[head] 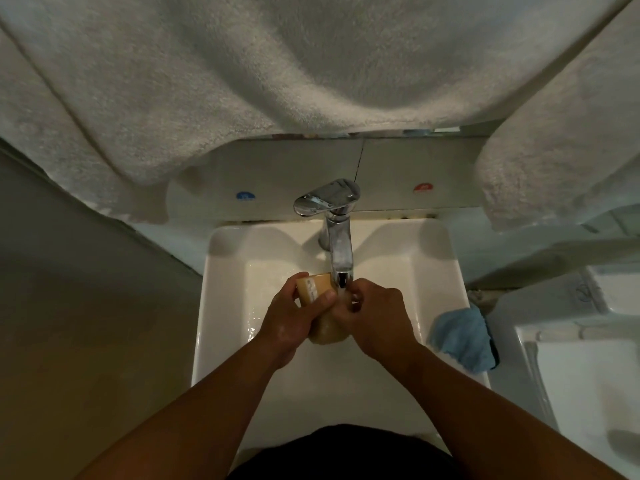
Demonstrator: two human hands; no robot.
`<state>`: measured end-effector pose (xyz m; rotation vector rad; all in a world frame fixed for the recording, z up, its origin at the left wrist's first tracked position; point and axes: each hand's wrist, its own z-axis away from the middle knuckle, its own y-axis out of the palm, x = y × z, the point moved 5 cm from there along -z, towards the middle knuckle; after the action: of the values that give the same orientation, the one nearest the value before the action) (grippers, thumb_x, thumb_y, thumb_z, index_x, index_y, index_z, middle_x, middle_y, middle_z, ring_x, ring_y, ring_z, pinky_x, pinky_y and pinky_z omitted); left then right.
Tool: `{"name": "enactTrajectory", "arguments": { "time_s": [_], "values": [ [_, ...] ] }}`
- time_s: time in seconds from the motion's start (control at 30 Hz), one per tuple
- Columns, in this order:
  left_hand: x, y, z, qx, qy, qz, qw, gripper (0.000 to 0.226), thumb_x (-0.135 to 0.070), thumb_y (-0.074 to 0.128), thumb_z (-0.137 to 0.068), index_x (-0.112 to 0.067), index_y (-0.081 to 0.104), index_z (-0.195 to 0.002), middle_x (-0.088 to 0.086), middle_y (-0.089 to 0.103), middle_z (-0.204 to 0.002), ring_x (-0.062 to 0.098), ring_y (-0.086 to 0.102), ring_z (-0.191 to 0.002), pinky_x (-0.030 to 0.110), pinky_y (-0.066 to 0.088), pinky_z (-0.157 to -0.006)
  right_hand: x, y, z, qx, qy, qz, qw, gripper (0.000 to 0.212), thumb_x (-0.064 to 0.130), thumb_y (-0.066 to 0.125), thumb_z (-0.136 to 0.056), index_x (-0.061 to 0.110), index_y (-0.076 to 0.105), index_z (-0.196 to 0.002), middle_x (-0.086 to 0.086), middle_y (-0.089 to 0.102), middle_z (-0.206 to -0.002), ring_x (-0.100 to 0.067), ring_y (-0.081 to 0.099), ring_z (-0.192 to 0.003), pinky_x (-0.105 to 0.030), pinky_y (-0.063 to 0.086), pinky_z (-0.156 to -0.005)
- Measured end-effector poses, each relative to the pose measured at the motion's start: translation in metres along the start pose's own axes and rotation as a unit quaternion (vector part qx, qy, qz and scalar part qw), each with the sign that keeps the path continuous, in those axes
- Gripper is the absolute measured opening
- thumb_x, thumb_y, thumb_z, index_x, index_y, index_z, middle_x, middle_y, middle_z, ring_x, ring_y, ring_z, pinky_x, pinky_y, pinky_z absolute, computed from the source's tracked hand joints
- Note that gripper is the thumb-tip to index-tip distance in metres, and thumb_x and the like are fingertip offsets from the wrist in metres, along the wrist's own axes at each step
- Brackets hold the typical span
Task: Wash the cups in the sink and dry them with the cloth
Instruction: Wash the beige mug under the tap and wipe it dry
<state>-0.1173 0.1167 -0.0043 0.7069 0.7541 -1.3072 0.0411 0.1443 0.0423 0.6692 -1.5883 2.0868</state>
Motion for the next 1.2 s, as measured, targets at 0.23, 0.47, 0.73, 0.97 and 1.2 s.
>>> {"name": "enactTrajectory", "arguments": {
  "time_s": [0.23, 0.47, 0.73, 0.97, 1.2],
  "values": [
    [0.000, -0.003, 0.003, -0.011, 0.007, -0.004, 1.000, 0.080, -0.065, 0.088, -0.058, -0.042, 0.054, -0.127, -0.002, 0.063, -0.121, 0.026, 0.066, -0.108, 0.052, 0.062, -0.084, 0.004, 0.003, 0.005, 0.019, -0.019, -0.008, 1.000, 0.038, 0.045, 0.069, -0.088, 0.017, 0.069, -0.113, 0.001, 0.074, -0.099, -0.009, 0.061, -0.077, -0.026, 0.056, -0.082],
    [0.005, -0.004, 0.009, 0.010, -0.010, 0.034, 0.999, 0.081, -0.050, 0.093, -0.060, -0.040, 0.054, -0.131, -0.001, 0.061, -0.125, 0.024, 0.063, -0.112, 0.051, 0.059, -0.092, 0.003, -0.007, -0.003, -0.082, 0.018, -0.034, 0.996, 0.021, 0.036, 0.069, -0.088, 0.019, 0.071, -0.076, 0.010, 0.061, -0.066, -0.008, 0.055, -0.058, -0.022, 0.041, -0.064],
    [-0.001, -0.012, 0.005, 0.025, 0.003, -0.008, 1.000, 0.094, -0.047, 0.091, -0.058, -0.037, 0.048, -0.141, -0.002, 0.059, -0.130, 0.024, 0.061, -0.115, 0.046, 0.059, -0.093, -0.012, 0.009, 0.008, 0.032, 0.009, -0.152, 0.988, 0.023, 0.032, 0.075, -0.089, 0.034, 0.060, -0.106, 0.016, 0.068, -0.098, -0.004, 0.067, -0.085, -0.021, 0.059, -0.077],
    [0.004, -0.004, 0.007, 0.032, 0.018, -0.088, 0.995, 0.084, -0.042, 0.090, -0.067, -0.037, 0.050, -0.140, -0.008, 0.062, -0.123, 0.010, 0.062, -0.107, 0.027, 0.060, -0.079, -0.008, 0.006, 0.008, -0.010, -0.097, -0.051, 0.994, 0.019, 0.022, 0.055, -0.102, 0.015, 0.071, -0.109, 0.000, 0.064, -0.112, -0.009, 0.056, -0.098, -0.031, 0.052, -0.092],
    [-0.004, -0.006, 0.000, 0.028, 0.059, -0.247, 0.967, 0.086, -0.047, 0.088, -0.072, -0.040, 0.044, -0.145, -0.007, 0.060, -0.128, 0.018, 0.061, -0.109, 0.039, 0.056, -0.092, 0.006, 0.004, 0.011, -0.002, -0.163, 0.010, 0.987, 0.023, 0.019, 0.052, -0.100, 0.012, 0.071, -0.089, -0.005, 0.069, -0.090, -0.020, 0.056, -0.080, -0.035, 0.045, -0.078]
  ]
}}
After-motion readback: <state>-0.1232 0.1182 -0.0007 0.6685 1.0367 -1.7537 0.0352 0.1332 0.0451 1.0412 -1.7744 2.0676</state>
